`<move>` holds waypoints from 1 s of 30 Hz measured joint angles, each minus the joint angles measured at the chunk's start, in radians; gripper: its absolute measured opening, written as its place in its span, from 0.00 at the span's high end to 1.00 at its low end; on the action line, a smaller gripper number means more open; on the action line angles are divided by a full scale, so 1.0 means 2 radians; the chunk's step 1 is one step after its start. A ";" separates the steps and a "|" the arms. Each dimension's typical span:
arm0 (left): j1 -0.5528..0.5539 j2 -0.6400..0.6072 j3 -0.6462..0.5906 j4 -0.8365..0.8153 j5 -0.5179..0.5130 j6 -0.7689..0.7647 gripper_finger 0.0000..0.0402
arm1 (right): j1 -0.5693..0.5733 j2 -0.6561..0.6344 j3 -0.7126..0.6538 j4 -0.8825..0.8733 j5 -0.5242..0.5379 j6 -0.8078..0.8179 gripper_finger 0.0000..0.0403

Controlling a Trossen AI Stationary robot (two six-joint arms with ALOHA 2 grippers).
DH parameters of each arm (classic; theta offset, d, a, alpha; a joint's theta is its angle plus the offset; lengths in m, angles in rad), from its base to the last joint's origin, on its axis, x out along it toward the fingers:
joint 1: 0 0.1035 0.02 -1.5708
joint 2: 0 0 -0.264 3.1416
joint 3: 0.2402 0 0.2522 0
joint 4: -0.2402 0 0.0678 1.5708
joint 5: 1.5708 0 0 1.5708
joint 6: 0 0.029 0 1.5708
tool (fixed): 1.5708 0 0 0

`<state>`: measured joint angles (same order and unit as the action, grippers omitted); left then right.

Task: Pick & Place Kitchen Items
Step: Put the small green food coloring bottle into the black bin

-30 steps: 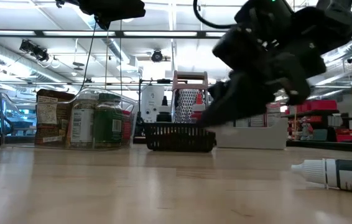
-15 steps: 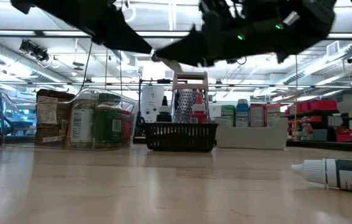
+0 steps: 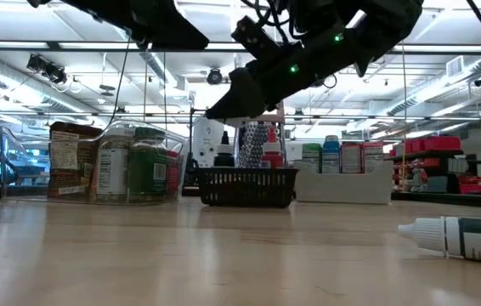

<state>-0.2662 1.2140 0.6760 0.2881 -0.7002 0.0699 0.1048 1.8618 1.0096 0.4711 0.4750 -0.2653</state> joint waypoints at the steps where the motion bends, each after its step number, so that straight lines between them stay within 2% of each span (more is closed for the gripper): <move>1: 0.001 0.000 0.000 -0.001 0.001 0.000 0.73 | -0.003 0.000 0.000 -0.003 -0.007 0.001 0.77; 6: 0.001 0.001 0.000 -0.007 0.009 -0.009 0.73 | -0.020 0.000 0.000 -0.040 -0.086 0.035 0.77; 12: 0.001 0.001 0.000 -0.001 0.032 -0.011 0.73 | -0.026 0.000 0.000 -0.059 -0.045 0.022 0.69; 20: 0.001 0.001 0.000 -0.002 0.034 -0.005 0.73 | -0.033 0.000 0.000 -0.059 -0.032 0.020 0.53; 30: 0.001 0.002 0.000 -0.002 0.034 0.052 0.73 | -0.033 -0.001 0.000 -0.069 -0.032 0.016 0.50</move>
<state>-0.2646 1.2171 0.6754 0.2844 -0.6319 0.1748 0.0383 1.8606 1.0100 0.3330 0.4105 -0.2336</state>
